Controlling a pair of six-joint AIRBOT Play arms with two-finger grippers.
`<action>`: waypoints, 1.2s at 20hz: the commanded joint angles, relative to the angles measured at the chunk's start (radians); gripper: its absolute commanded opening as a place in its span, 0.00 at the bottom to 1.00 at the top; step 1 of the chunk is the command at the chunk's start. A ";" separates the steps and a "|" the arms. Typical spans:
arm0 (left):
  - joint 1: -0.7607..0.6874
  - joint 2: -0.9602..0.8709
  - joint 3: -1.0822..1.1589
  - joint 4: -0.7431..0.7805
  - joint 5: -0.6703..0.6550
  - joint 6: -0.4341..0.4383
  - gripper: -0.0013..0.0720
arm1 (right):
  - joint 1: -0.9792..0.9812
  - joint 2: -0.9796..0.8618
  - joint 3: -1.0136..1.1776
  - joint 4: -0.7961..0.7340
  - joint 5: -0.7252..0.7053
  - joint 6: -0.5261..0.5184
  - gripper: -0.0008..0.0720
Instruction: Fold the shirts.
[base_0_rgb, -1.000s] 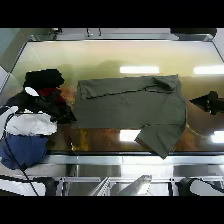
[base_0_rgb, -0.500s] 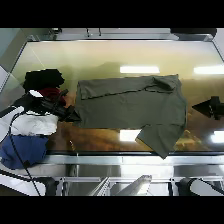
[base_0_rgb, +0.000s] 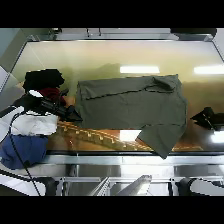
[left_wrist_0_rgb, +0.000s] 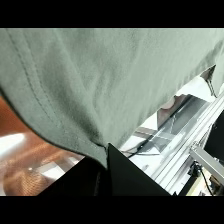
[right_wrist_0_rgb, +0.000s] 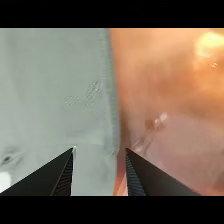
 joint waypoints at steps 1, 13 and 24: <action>0.000 0.000 0.001 -0.004 -0.002 0.000 0.05 | 0.042 -0.098 0.000 -0.010 -0.032 0.011 0.52; 0.000 0.025 0.002 -0.010 0.004 -0.008 0.05 | 0.138 -0.161 0.007 0.187 -0.011 -0.148 0.09; 0.002 0.429 0.561 -0.259 -0.026 -0.037 0.05 | 0.084 0.300 0.496 0.599 0.126 -0.201 0.03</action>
